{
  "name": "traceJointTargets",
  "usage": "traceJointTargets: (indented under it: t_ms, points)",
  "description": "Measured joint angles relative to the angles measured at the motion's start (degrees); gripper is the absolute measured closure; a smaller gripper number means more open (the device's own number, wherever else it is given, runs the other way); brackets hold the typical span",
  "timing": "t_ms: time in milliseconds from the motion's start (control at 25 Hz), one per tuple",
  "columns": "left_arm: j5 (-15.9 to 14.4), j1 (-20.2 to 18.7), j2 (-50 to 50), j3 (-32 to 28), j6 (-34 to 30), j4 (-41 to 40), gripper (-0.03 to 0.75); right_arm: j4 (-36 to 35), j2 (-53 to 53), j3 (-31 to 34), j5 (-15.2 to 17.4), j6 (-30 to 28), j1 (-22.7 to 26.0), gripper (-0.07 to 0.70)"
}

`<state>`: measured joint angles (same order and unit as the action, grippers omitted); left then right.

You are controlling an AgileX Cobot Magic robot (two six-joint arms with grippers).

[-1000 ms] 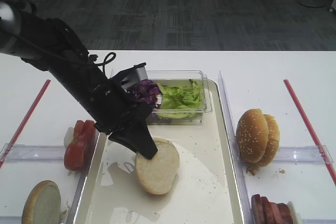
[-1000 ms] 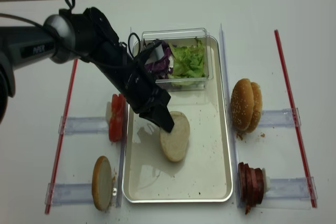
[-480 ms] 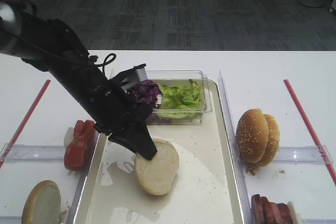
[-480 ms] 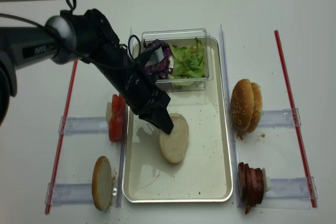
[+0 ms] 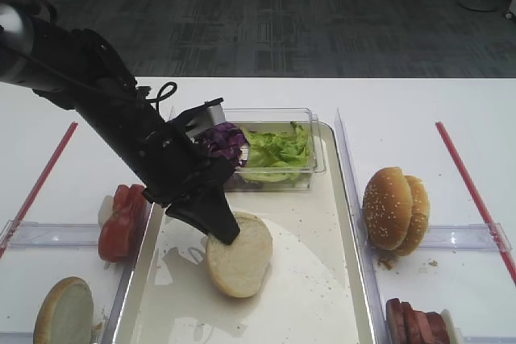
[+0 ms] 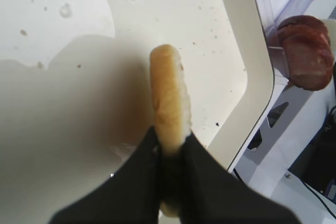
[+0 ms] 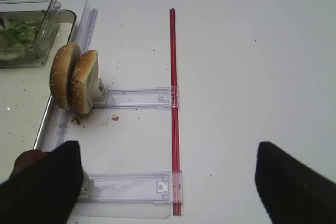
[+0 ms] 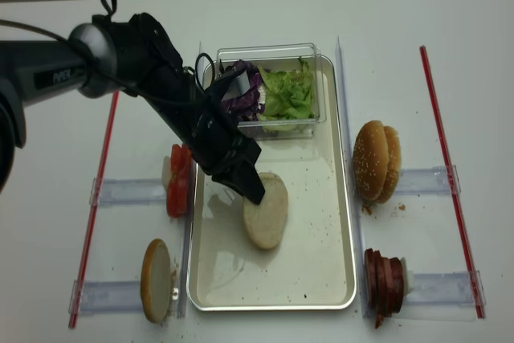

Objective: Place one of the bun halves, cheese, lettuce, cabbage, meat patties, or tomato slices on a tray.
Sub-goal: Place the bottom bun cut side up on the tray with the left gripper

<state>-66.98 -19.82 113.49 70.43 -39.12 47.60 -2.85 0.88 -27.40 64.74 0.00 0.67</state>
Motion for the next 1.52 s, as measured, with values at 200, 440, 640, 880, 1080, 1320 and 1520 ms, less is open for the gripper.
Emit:
traceJointTargets:
  t_ms: [200,440,640,880,1080,1320,1520]
  points:
    - [1.38,0.00,0.00,0.00,0.12,-0.46,0.685,0.00,0.00,0.00,0.00,0.00,0.00,-0.045]
    - [2.52,0.00,0.00,0.00,0.19,-0.57,0.685,0.00,0.00,0.00,0.00,0.00,0.00,-0.045]
    - [2.76,0.00,0.00,0.00,0.19,-0.57,0.685,0.00,0.00,0.00,0.00,0.00,0.00,-0.045]
    - [2.76,0.00,0.00,0.00,0.83,-0.57,0.685,0.00,0.00,0.00,0.00,0.00,0.00,-0.045]
    - [2.76,0.00,0.00,0.00,1.58,-0.68,0.685,0.00,0.00,0.00,0.00,0.00,0.00,-0.045]
    - [2.76,0.00,0.00,0.00,2.40,-0.75,0.660,0.00,0.00,0.00,0.00,0.00,0.00,-0.045]
    - [2.76,0.00,0.00,0.00,2.59,-0.75,0.638,0.00,0.00,0.00,0.00,0.00,0.00,-0.045]
